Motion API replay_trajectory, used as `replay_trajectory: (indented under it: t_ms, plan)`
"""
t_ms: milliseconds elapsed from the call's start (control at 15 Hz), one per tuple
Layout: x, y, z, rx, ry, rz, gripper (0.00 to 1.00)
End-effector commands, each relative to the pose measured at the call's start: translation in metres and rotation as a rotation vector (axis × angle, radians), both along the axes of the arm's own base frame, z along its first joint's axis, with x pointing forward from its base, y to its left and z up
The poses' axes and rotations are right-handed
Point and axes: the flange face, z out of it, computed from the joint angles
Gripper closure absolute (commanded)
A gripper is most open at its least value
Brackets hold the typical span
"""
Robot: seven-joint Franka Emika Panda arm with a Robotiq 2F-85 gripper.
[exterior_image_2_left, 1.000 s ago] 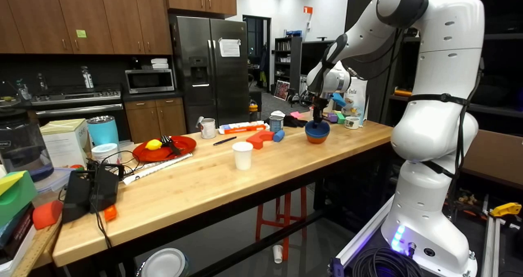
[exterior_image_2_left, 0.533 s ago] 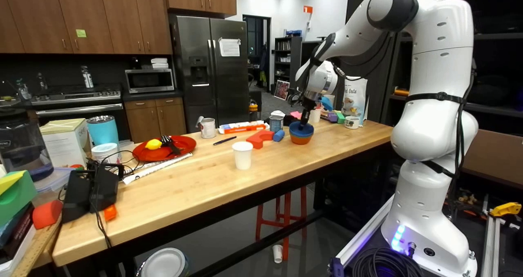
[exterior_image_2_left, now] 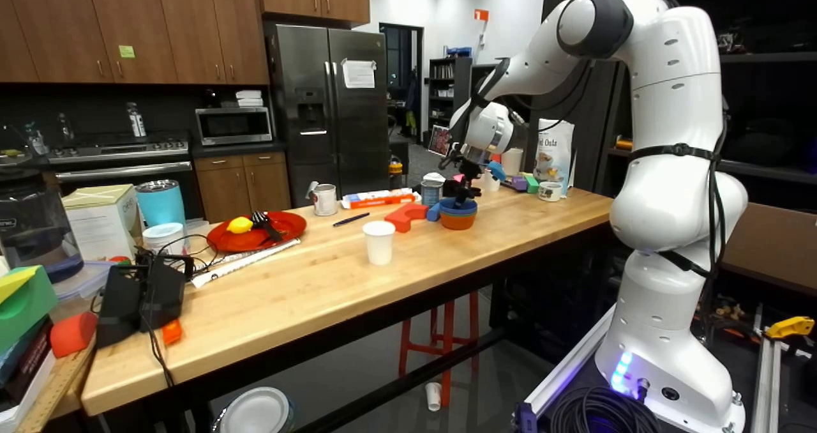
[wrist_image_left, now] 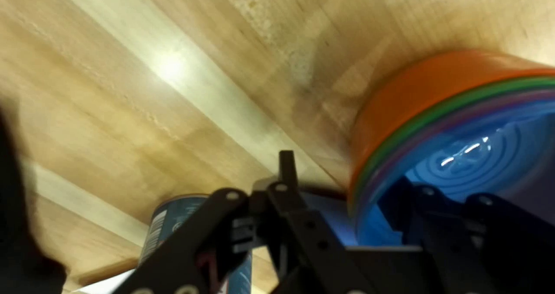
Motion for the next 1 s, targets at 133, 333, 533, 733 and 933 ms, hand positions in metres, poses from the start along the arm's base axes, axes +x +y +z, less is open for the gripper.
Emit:
replay_trajectory:
  t_ms: [133,333,533,733,933]
  plan:
    - [0.006,0.001,-0.024,0.016,0.032,0.017,0.05]
    - [-0.002,0.004,-0.013,-0.013,0.018,0.046,0.00]
    - [-0.016,0.008,0.009,-0.093,-0.004,0.093,0.00]
    - [-0.039,0.011,0.039,-0.229,-0.014,0.122,0.00]
    - [-0.061,0.016,0.076,-0.351,-0.036,0.156,0.00]
